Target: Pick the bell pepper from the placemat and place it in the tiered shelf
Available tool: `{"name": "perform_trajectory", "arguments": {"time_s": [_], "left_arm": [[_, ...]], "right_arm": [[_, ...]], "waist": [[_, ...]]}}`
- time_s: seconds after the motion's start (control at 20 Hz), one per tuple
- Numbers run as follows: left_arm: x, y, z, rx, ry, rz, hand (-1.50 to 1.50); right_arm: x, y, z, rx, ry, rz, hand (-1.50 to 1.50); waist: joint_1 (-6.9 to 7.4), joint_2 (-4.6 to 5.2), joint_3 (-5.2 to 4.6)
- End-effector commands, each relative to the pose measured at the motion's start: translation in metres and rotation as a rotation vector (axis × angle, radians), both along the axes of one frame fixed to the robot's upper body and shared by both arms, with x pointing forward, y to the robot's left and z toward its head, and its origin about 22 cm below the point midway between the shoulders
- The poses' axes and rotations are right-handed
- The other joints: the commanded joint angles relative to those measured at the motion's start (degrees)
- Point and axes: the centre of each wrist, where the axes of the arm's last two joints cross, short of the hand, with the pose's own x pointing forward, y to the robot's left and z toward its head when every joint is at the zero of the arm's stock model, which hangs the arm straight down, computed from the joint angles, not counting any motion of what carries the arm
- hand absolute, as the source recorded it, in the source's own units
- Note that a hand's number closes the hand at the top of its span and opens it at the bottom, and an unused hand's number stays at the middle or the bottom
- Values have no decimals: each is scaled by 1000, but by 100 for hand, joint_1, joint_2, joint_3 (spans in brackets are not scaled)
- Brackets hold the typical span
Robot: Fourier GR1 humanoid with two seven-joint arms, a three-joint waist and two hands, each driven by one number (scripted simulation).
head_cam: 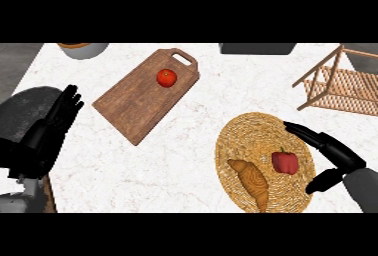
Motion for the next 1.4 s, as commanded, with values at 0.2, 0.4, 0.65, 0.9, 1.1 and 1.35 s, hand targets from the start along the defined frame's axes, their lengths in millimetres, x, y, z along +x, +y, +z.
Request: {"name": "perform_trajectory", "arguments": {"time_s": [0.2,0.4,0.65,0.9,1.1,1.35], "left_arm": [[3,2,-5,-4,23,-9,0],[-1,-2,-18,-3,-5,1,0],[-6,-8,-1,-11,-5,-18,0],[4,-1,2,5,-14,-1,0],[1,-8,1,-1,-4,2,0],[5,-15,-6,-5,3,-17,0]], "right_arm": [[-2,18,-27,36,11,112,-150],[-7,24,-32,59,21,132,-150],[-5,55,-46,60,36,135,-150],[8,59,-41,58,0,90,-150],[4,61,-43,122,-100,-5,150],[3,61,-46,151,-184,-55,150]], "waist": [[43,66,89],[10,57,86],[80,54,94],[81,75,95],[23,53,98],[36,84,105]]}}
